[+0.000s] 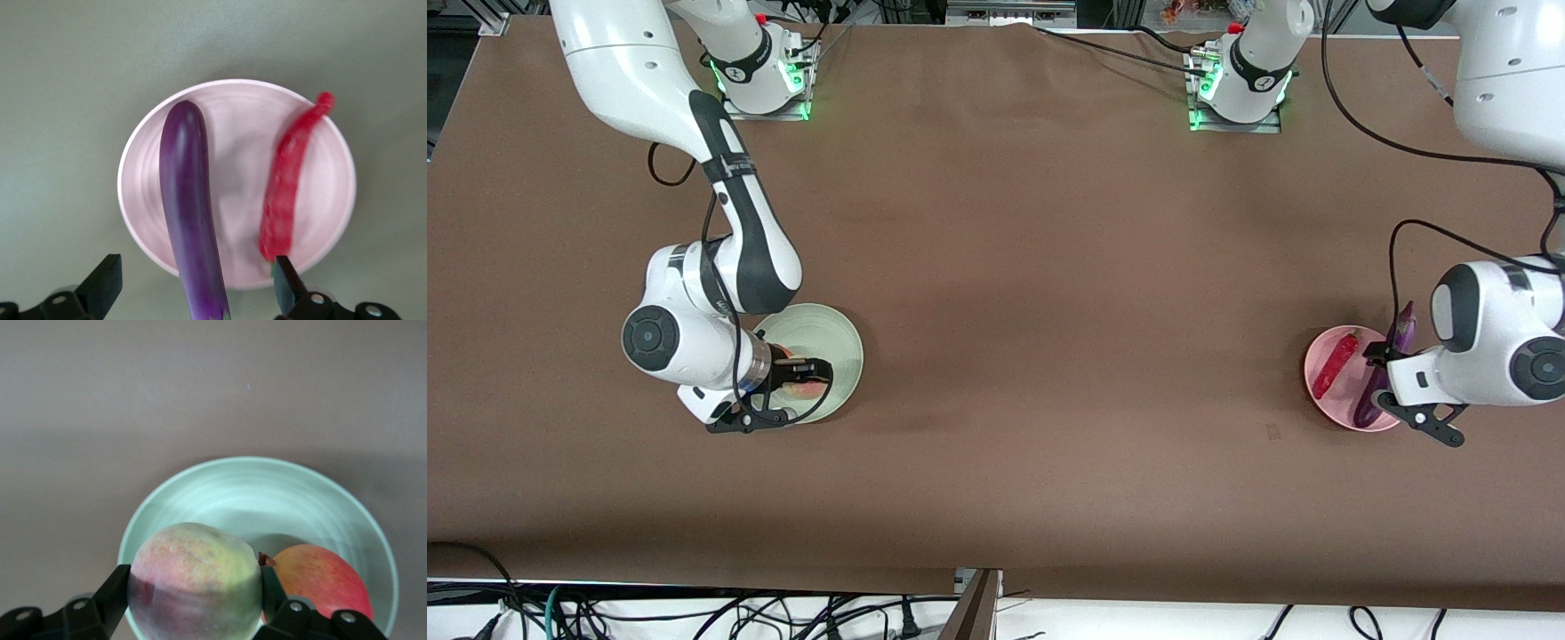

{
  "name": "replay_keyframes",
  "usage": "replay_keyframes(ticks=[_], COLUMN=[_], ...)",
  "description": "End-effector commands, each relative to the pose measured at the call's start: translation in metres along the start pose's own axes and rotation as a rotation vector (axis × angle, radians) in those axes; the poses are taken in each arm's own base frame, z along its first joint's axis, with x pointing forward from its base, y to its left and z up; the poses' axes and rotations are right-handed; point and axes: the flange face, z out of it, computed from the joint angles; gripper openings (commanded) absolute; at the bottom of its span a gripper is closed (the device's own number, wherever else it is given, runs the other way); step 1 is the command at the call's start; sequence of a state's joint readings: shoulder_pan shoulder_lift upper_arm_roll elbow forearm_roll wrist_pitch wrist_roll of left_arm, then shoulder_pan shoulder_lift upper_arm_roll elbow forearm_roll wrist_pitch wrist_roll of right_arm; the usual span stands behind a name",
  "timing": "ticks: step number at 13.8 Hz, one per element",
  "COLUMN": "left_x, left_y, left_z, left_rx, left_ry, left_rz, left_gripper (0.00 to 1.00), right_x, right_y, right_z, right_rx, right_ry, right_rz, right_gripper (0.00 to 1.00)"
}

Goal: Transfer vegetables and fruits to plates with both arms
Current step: 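Open both grippers to release the eggplant and peach, then withdraw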

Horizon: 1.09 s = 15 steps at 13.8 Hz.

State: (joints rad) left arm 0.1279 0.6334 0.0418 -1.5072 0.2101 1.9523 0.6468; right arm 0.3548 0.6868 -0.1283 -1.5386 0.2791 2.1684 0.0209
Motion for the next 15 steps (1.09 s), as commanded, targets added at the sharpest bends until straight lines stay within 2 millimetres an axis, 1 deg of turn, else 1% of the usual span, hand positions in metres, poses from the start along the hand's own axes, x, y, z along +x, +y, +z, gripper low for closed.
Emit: replay_keyframes(ticks=[1,2,3,4,5,6,7,8,9,10,11,12,13,14,15], left_x=[-0.028,-0.037,-0.042,-0.052,-0.060,-0.058,-0.059,-0.066,-0.067,-0.071,-0.080,-0.089,-0.099,-0.109,-0.112], left_y=[0.018,0.021,0.029,0.039,0.052,0.070,0.087,0.093,0.104,0.112,0.123,0.131,0.140,0.149,0.161], left_z=[-0.088,-0.113,-0.138,-0.164,-0.185,-0.201,-0.225,-0.246,-0.254,-0.264,-0.281,-0.293,-0.302,-0.306,-0.303], left_rx=[-0.013,-0.005,0.006,0.004,-0.019,-0.023,-0.013,-0.002,-0.013,-0.052,-0.101,-0.120,-0.115,-0.110,-0.114], left_ry=[0.033,0.043,0.062,0.080,0.083,0.086,0.114,0.142,0.130,0.141,0.192,0.216,0.223,0.221,0.216], left_rz=[0.024,0.007,0.002,-0.042,-0.122,-0.159,-0.177,-0.193,-0.187,-0.223,-0.264,-0.314,-0.398,-0.496,-0.559], left_gripper=[1.00,1.00,1.00,1.00,1.00,1.00,1.00,1.00,1.00,1.00,1.00,1.00,1.00,1.00,1.00], right_x=[-0.019,-0.018,-0.018,-0.018,-0.017,-0.016,-0.014,-0.013,-0.015,-0.014,-0.011,-0.006,-0.006,-0.016,-0.025], right_y=[-0.004,-0.004,-0.003,-0.002,-0.001,-0.001,-0.004,-0.009,-0.013,-0.015,-0.009,-0.010,-0.013,-0.014,-0.008], right_z=[0.016,0.019,0.025,0.027,0.027,0.022,0.013,-0.007,-0.027,-0.045,-0.061,-0.087,-0.110,-0.144,-0.171], right_rx=[0.032,0.033,0.041,0.056,0.062,0.065,0.068,0.080,0.087,0.087,0.065,0.017,-0.020,-0.028,-0.036], right_ry=[0.027,0.036,0.030,0.032,0.033,0.035,0.046,0.066,0.058,0.054,0.067,0.083,0.068,0.065,0.061], right_rz=[0.013,0.017,0.028,0.043,0.044,0.045,0.044,0.043,0.062,0.086,0.102,0.072,0.050,0.046,0.053], right_gripper=[0.63,0.67,0.75,0.86,0.98,0.99,0.99,0.99,0.99,0.99,0.99,0.99,0.99,0.99,0.99])
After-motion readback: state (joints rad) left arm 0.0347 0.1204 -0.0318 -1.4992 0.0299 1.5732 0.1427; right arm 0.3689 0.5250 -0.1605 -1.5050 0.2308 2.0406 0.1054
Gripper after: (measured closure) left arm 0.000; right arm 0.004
